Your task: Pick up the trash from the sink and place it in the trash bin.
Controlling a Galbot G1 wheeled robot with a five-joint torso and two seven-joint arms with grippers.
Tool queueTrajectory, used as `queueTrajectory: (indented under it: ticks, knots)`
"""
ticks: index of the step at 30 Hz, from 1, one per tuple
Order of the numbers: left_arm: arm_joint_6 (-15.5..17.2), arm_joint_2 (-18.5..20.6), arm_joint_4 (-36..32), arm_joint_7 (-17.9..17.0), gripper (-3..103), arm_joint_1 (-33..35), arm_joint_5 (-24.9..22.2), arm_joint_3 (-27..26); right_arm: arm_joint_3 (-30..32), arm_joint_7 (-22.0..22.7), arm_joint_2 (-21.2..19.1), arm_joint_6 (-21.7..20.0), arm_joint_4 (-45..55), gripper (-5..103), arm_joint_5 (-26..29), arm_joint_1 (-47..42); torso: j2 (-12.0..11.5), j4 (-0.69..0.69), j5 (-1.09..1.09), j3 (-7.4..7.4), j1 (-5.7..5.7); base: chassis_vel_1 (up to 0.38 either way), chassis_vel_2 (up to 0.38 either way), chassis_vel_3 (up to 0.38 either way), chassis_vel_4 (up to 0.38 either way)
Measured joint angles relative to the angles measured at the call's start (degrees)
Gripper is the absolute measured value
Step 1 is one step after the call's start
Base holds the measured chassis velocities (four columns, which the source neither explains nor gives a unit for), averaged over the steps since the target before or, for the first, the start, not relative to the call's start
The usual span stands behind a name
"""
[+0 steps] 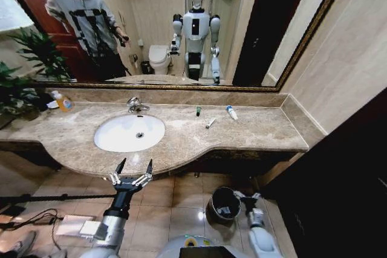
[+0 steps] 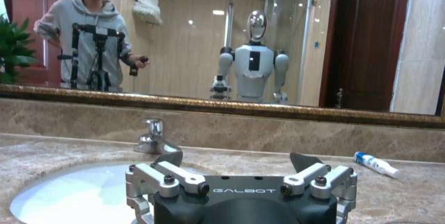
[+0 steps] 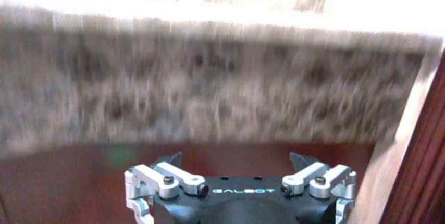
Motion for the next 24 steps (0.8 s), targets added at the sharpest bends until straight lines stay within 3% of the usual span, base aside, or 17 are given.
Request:
queueTrajectory:
  ticks: [5,12,17,24]
  knots:
    - [0.0,0.0,0.0,0.0,100,0.0,0.0,0.0,0.4,-0.2,1.4,-3.2,16.4,100,1.7,-4.8,0.0,0.0,-0.01,0.0,0.0,0.0,0.0,0.0,0.0]
    - [0.0,0.0,0.0,0.0,100,0.0,0.0,0.0,2.3,0.0,0.4,-7.4,26.3,100,4.1,-3.1,0.0,0.0,-0.01,0.0,0.01,0.0,0.0,0.0,0.0]
    - [0.0,0.0,0.0,0.0,100,0.0,0.0,0.0,1.4,-0.5,-1.4,-11.5,27.3,100,6.1,1.9,0.0,0.0,0.0,0.01,0.0,0.0,0.0,0.0,0.0]
    - [0.0,0.0,0.0,0.0,100,0.0,0.0,0.0,-1.5,-1.7,-5.5,-17.3,18.9,100,6.7,16.5,0.0,0.01,0.0,0.01,0.01,0.0,0.0,0.0,0.0]
